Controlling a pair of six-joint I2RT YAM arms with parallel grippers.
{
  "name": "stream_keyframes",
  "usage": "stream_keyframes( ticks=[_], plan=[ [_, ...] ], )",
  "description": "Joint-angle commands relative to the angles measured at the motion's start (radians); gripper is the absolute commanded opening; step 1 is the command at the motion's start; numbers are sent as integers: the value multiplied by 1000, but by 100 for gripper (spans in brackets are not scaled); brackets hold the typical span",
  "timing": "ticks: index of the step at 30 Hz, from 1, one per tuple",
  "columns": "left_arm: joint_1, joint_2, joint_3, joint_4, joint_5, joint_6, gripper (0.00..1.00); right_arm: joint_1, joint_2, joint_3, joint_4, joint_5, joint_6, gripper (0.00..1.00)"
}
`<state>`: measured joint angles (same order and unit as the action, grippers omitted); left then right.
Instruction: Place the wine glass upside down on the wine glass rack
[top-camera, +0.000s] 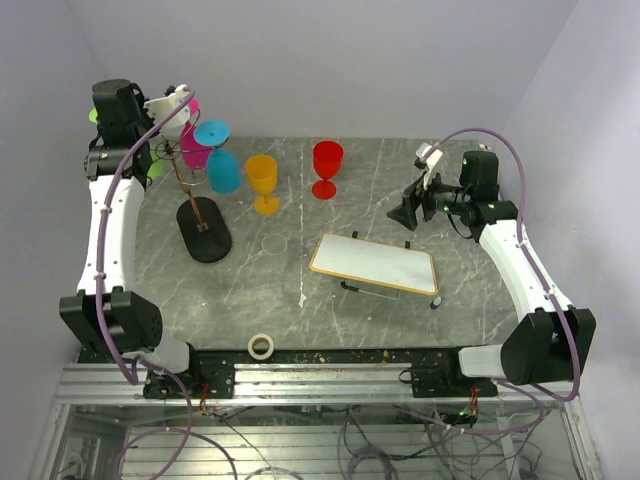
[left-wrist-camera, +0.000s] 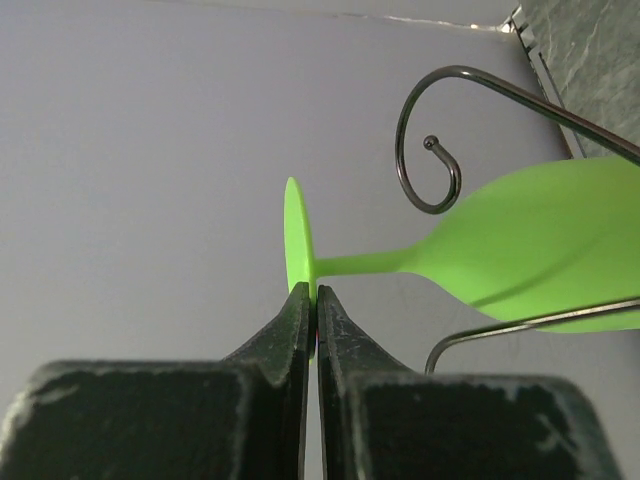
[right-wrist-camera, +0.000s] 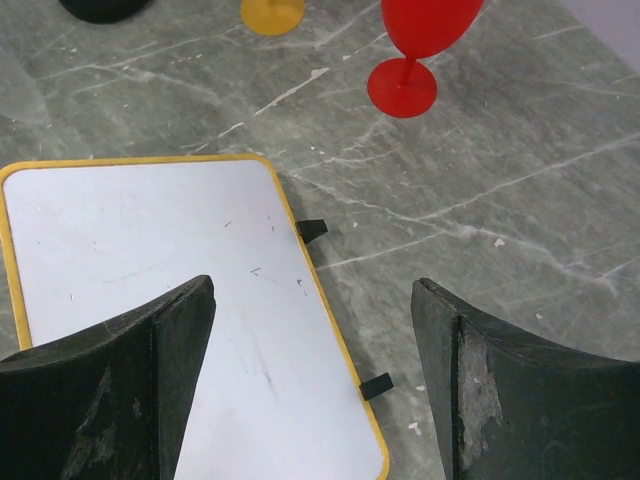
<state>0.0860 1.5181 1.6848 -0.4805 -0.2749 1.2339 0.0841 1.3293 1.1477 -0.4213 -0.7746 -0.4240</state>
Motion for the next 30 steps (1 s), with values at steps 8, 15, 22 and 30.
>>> stream_keyframes(
  ticks=[8,15,22,30],
  plan=[
    [-28,-51,-17,-1,110,33,11,-7,14,-19,39,-11,11,80],
    [-62,-40,-23,20,144,94,10,-7,23,-20,38,-11,10,80],
    [-86,-8,-1,34,156,119,10,-7,27,-21,38,-5,5,80],
    [-91,46,33,97,101,58,11,-8,25,-23,39,-3,6,80]
  ],
)
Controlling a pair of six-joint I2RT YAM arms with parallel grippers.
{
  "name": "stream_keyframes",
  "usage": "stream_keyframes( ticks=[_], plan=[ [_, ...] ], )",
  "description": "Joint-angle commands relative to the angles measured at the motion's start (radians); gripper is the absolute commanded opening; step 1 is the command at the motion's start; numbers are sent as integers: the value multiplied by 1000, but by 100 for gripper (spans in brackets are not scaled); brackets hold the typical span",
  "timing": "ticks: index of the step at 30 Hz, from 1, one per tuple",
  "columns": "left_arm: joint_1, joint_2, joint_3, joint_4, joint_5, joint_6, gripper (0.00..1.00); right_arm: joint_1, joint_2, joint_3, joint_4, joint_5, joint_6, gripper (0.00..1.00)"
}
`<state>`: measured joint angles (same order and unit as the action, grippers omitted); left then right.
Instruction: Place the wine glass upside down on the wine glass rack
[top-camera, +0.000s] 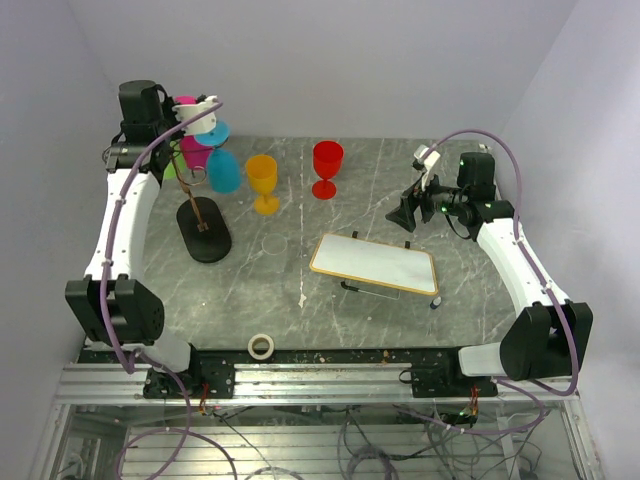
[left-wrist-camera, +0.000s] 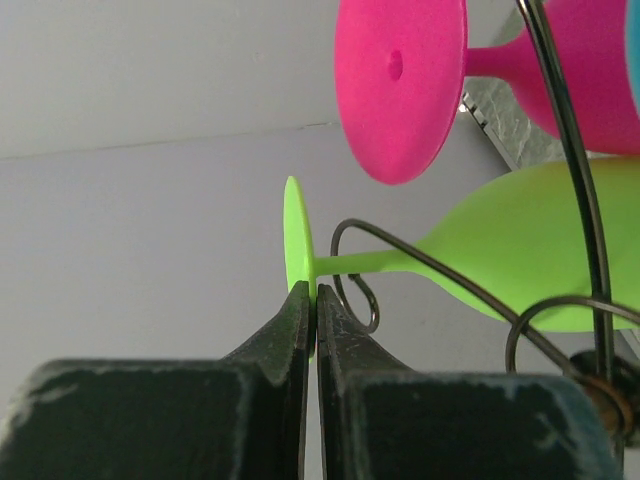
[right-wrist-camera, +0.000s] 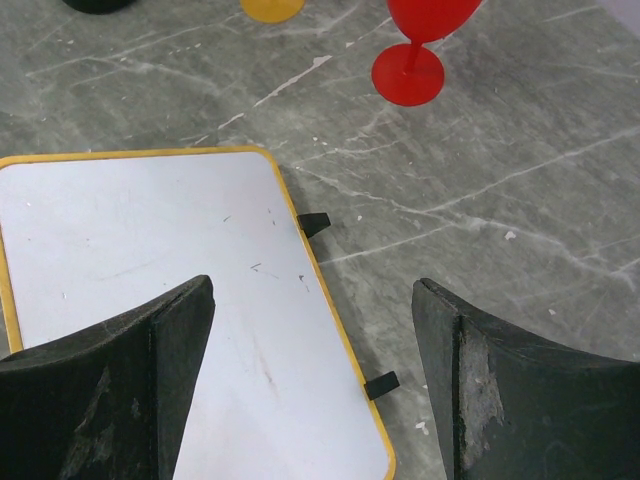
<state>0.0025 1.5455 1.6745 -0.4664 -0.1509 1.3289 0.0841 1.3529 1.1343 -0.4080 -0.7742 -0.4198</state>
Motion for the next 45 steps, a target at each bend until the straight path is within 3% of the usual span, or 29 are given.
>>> stream_keyframes(
  ticks=[1,23,45],
  plan=[
    [-7,24,47,93,-37,-44,11,-7,2,-11,27,-4,3,80],
    [-7,116,148,58,-234,-103,13,-15,8,-11,26,-5,-2,80],
    [-4,64,115,-47,-202,-141,16,-16,13,-15,28,-1,-5,81]
  ],
)
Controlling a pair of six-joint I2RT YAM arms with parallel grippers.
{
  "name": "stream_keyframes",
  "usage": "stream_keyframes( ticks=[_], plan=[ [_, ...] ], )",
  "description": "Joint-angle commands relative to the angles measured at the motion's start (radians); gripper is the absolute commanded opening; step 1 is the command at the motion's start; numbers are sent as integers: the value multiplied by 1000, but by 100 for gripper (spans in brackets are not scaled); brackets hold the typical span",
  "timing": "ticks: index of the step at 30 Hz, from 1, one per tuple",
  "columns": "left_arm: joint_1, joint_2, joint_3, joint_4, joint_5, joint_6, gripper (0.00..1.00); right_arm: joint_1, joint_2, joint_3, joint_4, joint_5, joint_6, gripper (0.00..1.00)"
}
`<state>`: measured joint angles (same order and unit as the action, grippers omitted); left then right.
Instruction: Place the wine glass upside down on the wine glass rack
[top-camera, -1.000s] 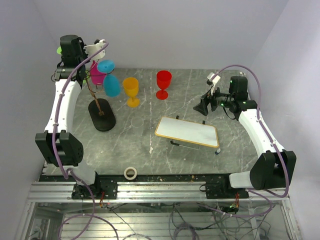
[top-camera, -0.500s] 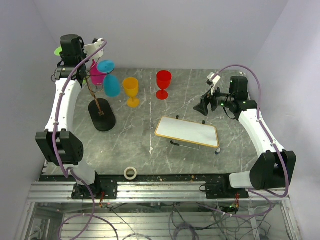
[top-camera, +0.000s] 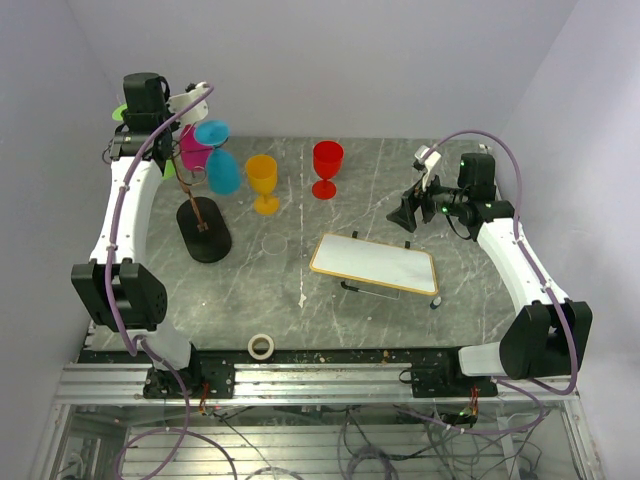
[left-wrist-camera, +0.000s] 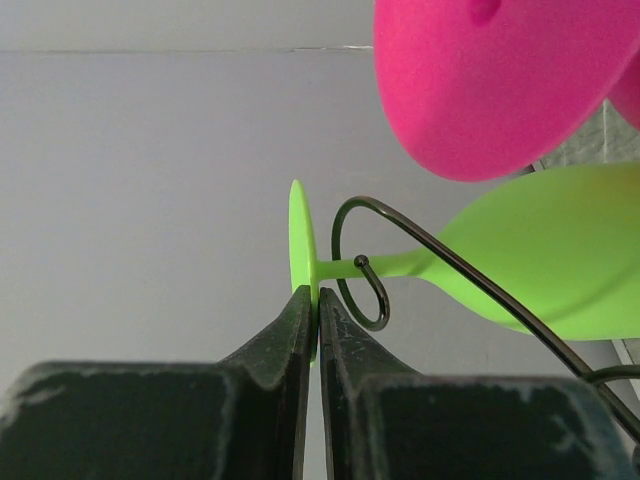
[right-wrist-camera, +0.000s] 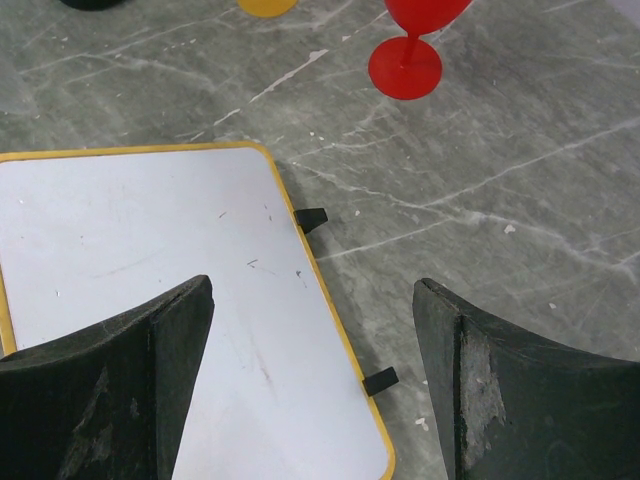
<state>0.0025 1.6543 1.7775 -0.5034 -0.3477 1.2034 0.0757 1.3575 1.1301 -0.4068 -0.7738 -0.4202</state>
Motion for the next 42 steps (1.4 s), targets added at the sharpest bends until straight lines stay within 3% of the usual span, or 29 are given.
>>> stream_keyframes(
  ticks=[1,25,42],
  plan=[
    [-4,-47,8,-9,-6,-13,16,-8,10,-11,26,-2,-5,81],
    [-5,-55,-24,-75,-6,-19,32,-7,13,-14,28,1,-10,82],
    [-4,-120,-68,-101,-11,-29,56,-7,18,-15,28,2,-13,82]
  ],
)
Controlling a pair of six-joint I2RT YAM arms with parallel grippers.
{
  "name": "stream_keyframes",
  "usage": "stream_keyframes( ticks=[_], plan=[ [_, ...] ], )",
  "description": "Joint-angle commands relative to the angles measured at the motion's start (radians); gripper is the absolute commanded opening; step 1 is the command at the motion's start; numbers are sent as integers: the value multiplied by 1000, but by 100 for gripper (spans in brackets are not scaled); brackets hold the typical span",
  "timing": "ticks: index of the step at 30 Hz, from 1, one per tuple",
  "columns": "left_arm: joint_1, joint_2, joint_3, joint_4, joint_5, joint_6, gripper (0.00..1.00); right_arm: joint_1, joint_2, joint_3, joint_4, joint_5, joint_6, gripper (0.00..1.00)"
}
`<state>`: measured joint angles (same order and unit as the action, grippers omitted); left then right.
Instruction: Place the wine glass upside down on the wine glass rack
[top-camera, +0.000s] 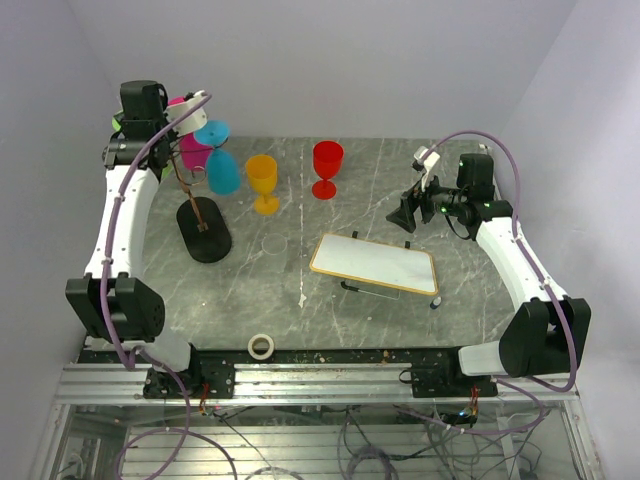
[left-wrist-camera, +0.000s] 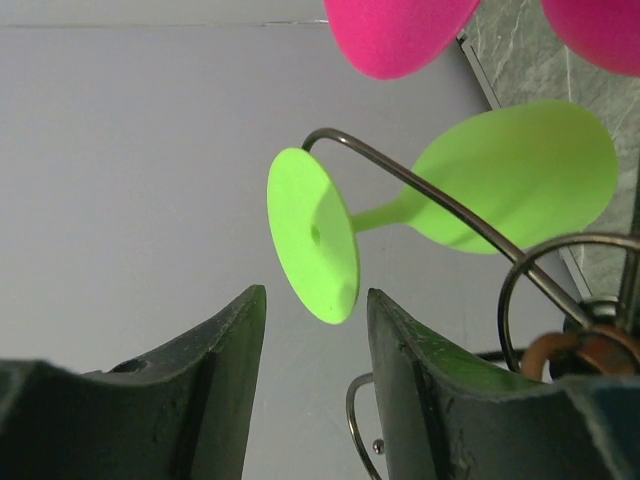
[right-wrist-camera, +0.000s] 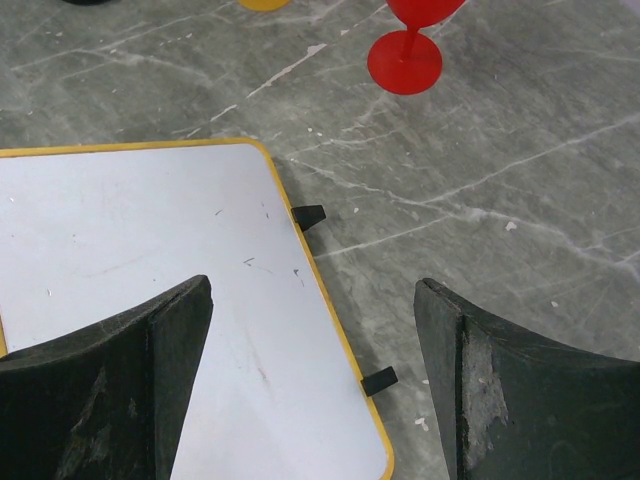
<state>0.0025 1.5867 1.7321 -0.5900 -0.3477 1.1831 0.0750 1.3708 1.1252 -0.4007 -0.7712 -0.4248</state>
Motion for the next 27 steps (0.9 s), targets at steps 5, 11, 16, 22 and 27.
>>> stream_keyframes(
  ticks=[5,11,16,22,27],
  plan=[
    [-4,-90,-52,-19,-17,-4,60,-7,5,-10,21,0,-8,82],
    [-4,-129,-66,-30,-24,-16,64,-7,4,-12,22,0,-7,82],
    [-4,-172,-66,-32,-16,-34,67,-7,4,-11,23,3,-4,82],
    [-4,-240,-105,29,-43,-63,75,-7,11,-8,36,13,19,82],
    [-4,-280,-155,150,-131,-150,83,-3,16,25,68,76,88,83]
  ],
)
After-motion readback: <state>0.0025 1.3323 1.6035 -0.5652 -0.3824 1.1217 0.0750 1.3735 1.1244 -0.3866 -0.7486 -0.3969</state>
